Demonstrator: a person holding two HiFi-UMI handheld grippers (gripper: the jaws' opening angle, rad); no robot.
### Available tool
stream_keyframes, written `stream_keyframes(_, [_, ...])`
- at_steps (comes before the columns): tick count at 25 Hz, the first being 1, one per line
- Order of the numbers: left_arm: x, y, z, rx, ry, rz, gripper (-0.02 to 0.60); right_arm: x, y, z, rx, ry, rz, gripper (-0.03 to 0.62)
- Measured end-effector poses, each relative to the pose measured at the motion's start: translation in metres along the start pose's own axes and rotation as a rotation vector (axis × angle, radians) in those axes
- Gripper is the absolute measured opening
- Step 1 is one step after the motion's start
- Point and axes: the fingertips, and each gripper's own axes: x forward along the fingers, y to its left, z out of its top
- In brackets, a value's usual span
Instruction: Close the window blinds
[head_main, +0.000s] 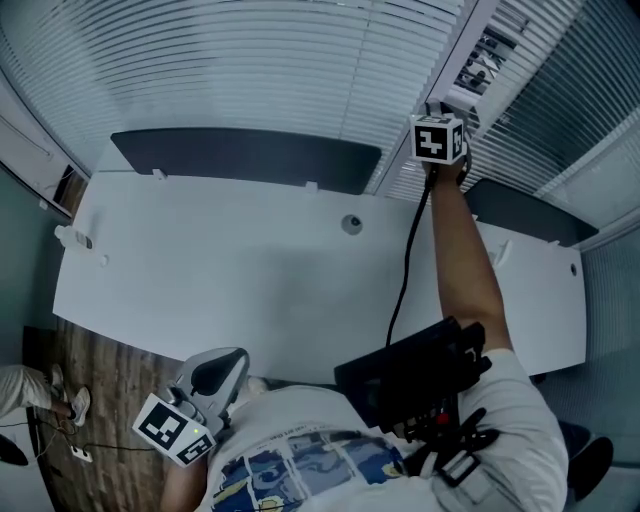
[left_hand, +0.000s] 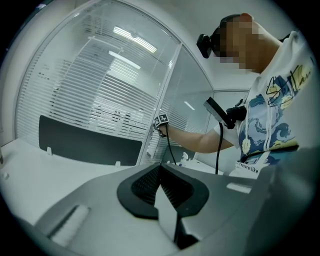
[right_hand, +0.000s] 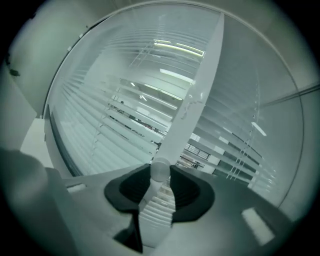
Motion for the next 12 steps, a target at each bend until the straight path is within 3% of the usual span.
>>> stream_keyframes(5, [-0.001,0.0006,0.0005,0.005,-0.002,0.0,0.002,0.0029,0.0041,-0.004,-0.093,0.02,-0.018,0.124])
stream_keyframes(12, [-0.0018,0.0019,0.0012,0.008,-0.002,0.003,0.002,0.005,0.007,-0.0045,-0.132,0.031,-0.022,0.124])
